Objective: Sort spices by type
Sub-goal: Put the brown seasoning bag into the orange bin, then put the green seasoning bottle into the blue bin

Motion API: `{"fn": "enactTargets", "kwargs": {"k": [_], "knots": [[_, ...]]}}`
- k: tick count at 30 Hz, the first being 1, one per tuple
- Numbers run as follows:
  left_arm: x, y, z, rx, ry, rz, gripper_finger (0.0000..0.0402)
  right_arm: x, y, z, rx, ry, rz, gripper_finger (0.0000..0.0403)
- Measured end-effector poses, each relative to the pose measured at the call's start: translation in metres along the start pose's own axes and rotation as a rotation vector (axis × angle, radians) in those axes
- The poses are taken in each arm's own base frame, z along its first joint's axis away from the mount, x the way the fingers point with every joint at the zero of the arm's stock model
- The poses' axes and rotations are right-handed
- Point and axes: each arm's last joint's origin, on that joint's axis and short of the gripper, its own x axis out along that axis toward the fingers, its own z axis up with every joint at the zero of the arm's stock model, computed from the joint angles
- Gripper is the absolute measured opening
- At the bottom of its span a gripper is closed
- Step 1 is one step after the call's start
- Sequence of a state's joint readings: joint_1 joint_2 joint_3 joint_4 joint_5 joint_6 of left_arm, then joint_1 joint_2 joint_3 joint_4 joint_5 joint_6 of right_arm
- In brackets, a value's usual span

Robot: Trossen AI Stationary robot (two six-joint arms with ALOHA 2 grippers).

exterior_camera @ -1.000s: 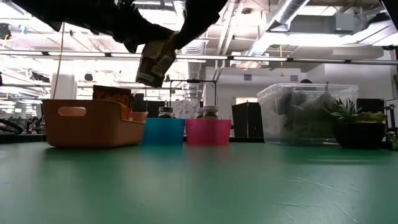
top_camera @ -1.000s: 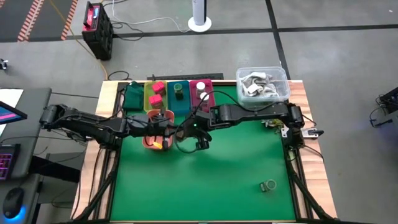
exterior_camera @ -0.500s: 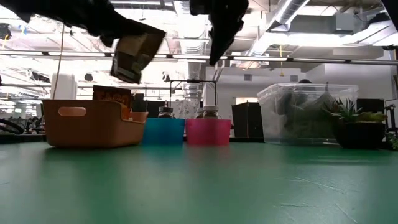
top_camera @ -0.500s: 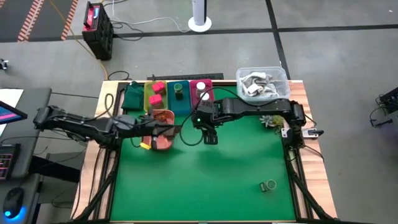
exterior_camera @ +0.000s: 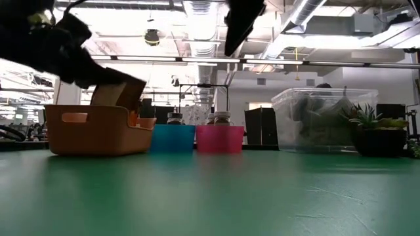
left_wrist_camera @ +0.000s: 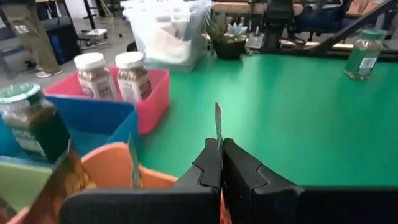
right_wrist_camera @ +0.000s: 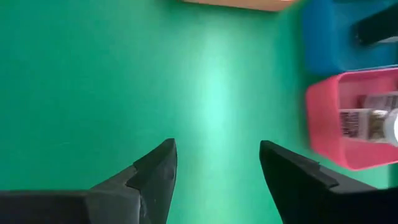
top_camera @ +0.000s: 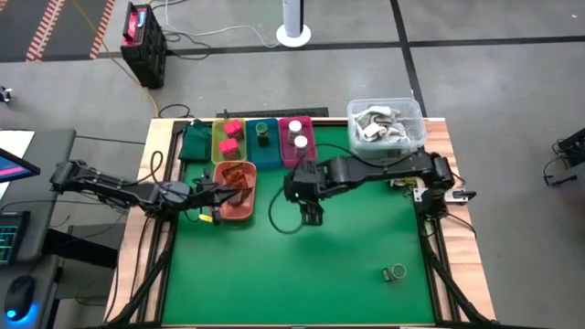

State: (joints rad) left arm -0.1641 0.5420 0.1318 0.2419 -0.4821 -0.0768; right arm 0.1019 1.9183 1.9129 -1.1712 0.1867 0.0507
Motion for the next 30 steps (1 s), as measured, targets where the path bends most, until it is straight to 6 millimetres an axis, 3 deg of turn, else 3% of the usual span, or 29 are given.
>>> {"fn": "enactTargets", "kwargs": {"k": [8,15,24,30], "knots": [[-0.002,0.003,-0.022,-0.001,0.045,0.011,0.0,-0.021,0.024,-0.013,0.04,0.04,0.021,0.026],[-0.002,0.003,-0.025,-0.029,0.067,0.003,0.0009,-0.042,0.044,-0.024,0.069,0.031,-0.027,0.026],[-0.002,0.003,-0.027,-0.035,0.102,0.007,0.0132,-0.055,0.072,-0.037,0.084,0.049,-0.035,0.026],[-0.002,0.001,-0.009,-0.016,0.068,-0.002,0.0197,-0.049,0.087,-0.046,0.117,0.082,-0.034,0.026]]}}
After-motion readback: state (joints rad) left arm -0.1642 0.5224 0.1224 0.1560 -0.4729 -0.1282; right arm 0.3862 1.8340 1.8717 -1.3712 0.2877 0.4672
